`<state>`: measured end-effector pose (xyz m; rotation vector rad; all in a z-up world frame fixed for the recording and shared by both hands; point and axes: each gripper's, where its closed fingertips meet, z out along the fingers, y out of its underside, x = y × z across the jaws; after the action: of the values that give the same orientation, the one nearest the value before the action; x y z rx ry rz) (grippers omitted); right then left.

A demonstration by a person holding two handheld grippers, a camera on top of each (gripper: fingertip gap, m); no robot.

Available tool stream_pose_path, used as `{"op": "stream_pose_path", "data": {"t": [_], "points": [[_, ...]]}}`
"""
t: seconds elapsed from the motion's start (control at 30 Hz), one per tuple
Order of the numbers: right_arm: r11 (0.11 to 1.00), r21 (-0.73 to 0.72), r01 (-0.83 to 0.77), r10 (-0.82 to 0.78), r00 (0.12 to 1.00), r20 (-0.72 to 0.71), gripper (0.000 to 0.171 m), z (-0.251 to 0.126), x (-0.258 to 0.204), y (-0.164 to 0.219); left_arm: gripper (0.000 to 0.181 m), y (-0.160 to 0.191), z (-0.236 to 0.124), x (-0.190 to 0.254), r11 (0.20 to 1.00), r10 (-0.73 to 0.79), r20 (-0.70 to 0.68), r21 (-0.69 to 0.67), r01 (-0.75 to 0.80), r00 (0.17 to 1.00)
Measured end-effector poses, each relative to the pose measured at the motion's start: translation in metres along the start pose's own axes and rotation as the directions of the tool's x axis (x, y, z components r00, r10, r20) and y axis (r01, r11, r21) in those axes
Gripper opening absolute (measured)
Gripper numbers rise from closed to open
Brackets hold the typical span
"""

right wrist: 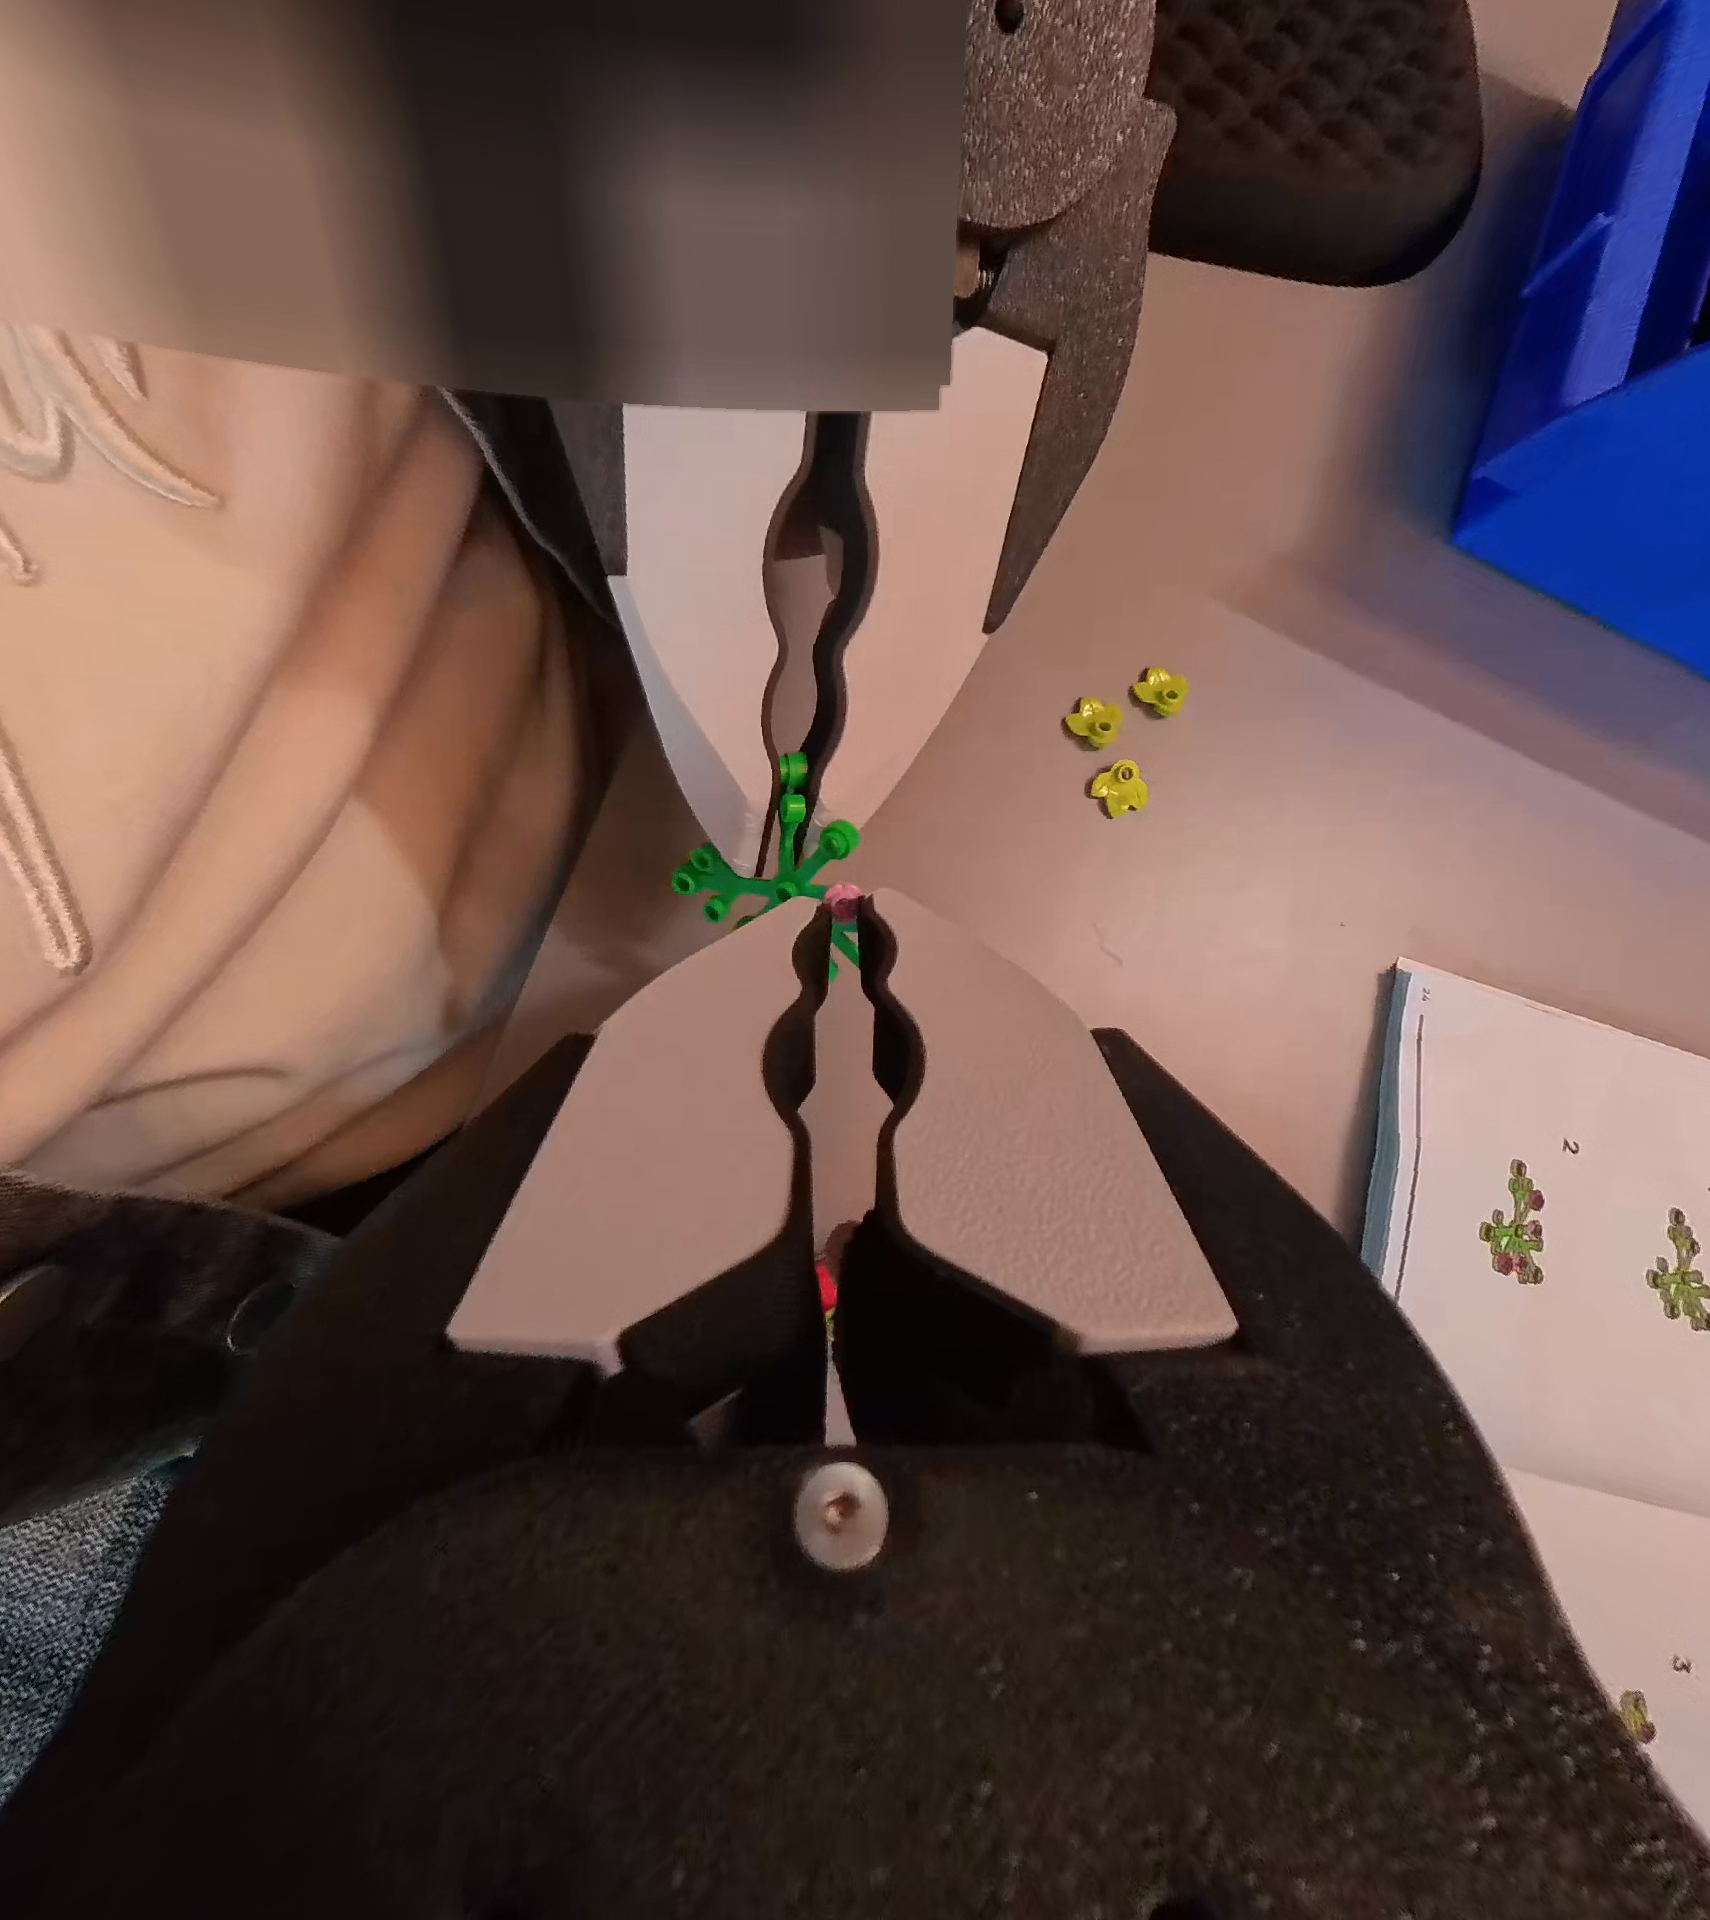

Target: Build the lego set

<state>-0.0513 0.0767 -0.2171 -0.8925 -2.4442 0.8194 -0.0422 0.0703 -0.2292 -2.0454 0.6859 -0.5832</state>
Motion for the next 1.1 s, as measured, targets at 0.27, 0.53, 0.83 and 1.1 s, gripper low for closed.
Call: {"op": "stream_pose_path", "data": {"t": [0.27,0.53,0.83,1.1], "points": [[0.997,0.054,0.062,-0.055,0.99,-0.126,0.005,-0.01,0.013,-0.01,0.004,-0.024,-0.012,0.0,0.919,-0.301,-0.225,0.19,0.345,0.927],[0.993,0.032,0.111,-0.105,0.984,-0.143,0.004,-0.011,0.011,-0.01,0.004,-0.021,-0.011,0.001,0.966,-0.182,-0.151,0.158,0.206,0.972],[0.972,-0.129,0.198,-0.214,0.969,-0.125,0.004,0.002,0.006,-0.002,0.004,-0.003,-0.005,-0.001,0.985,0.162,0.013,-0.067,-0.161,0.987],[0.955,-0.178,0.238,-0.26,0.959,-0.112,0.003,0.009,-0.002,0.0,0.004,0.005,-0.004,0.004,0.943,0.295,-0.004,-0.16,-0.291,0.956]]}}
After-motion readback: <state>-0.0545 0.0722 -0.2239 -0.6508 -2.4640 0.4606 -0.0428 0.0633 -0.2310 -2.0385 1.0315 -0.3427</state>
